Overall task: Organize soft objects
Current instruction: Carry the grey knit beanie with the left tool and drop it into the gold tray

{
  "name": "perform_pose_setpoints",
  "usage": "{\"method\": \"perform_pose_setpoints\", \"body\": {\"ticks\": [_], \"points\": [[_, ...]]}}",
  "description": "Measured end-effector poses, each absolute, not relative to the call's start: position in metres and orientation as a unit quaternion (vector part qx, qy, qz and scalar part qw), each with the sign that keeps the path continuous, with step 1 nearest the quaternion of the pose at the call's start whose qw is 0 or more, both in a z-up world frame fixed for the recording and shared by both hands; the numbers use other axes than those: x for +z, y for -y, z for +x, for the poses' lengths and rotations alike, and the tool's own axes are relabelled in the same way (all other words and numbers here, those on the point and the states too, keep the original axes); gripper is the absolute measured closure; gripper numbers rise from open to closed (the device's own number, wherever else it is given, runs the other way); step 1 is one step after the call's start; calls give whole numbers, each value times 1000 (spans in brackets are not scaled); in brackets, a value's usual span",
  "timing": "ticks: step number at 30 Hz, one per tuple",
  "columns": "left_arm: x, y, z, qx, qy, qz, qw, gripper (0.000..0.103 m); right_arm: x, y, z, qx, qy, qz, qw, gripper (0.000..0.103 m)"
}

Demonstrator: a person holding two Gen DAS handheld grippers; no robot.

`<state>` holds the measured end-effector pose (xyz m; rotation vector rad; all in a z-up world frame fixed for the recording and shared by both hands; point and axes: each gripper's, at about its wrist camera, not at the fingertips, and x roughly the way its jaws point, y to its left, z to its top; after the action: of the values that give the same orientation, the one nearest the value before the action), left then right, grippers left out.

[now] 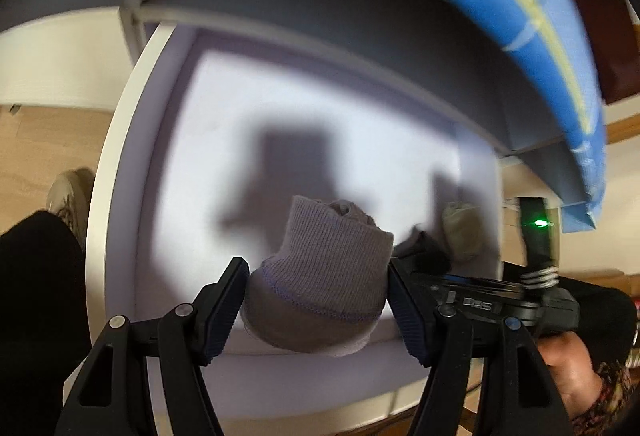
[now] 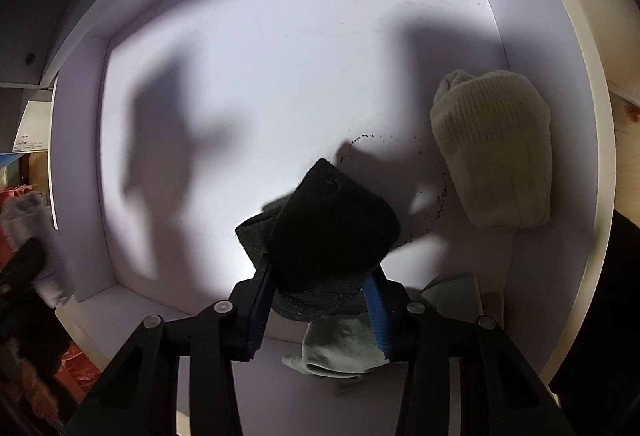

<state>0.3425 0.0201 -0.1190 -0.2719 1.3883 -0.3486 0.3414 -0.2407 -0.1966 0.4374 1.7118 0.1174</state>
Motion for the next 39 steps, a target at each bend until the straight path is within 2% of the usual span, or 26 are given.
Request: {"method": "perform_pose_setpoints", "body": {"ticks": [14,26,32,39], "points": [[-29,-9,330,-240,-549,-139,788,34,-186,255,343,53,-744,201,635,59],[104,22,357,-321,-454,-120,823,33,-175,269,352,50,-741,223,631,59],[129,62,412,-315,-469,-100,819,33,-165,275,351,54,-739,234,629,59],[105,82,469,-261,-547,-88,790,33,-156,288,355,57,-736,254,626,59]]}}
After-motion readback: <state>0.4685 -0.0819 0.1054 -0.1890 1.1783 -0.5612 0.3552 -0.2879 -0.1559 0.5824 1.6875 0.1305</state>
